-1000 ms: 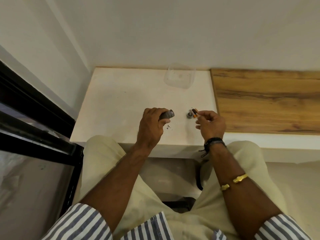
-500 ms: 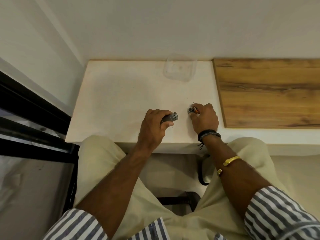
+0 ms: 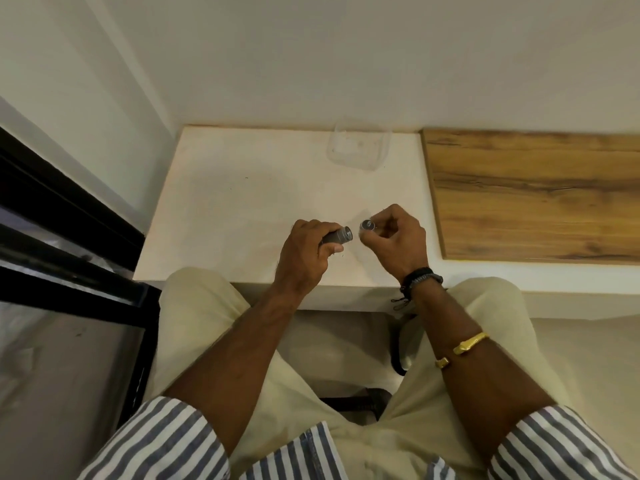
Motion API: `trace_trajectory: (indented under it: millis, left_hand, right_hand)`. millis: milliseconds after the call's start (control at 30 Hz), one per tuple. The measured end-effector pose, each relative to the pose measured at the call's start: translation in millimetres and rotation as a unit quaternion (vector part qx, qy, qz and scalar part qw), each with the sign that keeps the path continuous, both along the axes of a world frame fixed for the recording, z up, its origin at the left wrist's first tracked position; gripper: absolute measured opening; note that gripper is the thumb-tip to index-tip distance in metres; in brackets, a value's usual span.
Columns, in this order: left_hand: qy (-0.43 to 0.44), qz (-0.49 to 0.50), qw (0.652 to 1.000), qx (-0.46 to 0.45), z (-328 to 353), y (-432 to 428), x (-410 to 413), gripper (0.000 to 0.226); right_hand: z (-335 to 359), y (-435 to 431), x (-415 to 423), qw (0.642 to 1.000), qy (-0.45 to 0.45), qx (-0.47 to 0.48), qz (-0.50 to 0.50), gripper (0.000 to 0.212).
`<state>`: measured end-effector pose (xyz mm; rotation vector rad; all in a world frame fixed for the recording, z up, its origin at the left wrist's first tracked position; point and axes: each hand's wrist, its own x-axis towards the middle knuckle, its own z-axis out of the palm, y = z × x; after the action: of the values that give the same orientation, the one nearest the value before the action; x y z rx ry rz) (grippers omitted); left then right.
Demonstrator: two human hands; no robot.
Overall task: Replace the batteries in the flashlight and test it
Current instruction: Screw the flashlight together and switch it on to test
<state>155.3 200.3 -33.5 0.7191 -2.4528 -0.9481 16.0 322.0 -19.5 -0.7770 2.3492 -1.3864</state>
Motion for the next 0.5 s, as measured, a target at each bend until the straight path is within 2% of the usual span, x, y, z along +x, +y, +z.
trace_trajectory:
  millis: [100, 200, 300, 500]
  left_hand:
    - [0.010, -0.003, 1.000, -0.005, 3, 3, 2, 0.027]
    - [0.029, 0.014, 0.999, -0.008, 8, 2, 5, 0.028]
    - [0.031, 0.006, 0.999, -0.023, 11, 0, 7, 0.028]
    - [0.028, -0.021, 0.998, -0.045, 15, 4, 10, 0.028]
  right_hand:
    - [12, 7, 10, 0.996, -0.049, -0.017, 0.066, 0.020]
    - [19, 11, 17, 0.990, -0.110, -0.057, 0.073, 0.024]
    - [24, 14, 22, 0.991, -0.099, -0.059, 0.072, 0.026]
    - [30, 16, 30, 0.994, -0.022, -0.035, 0.098, 0.032]
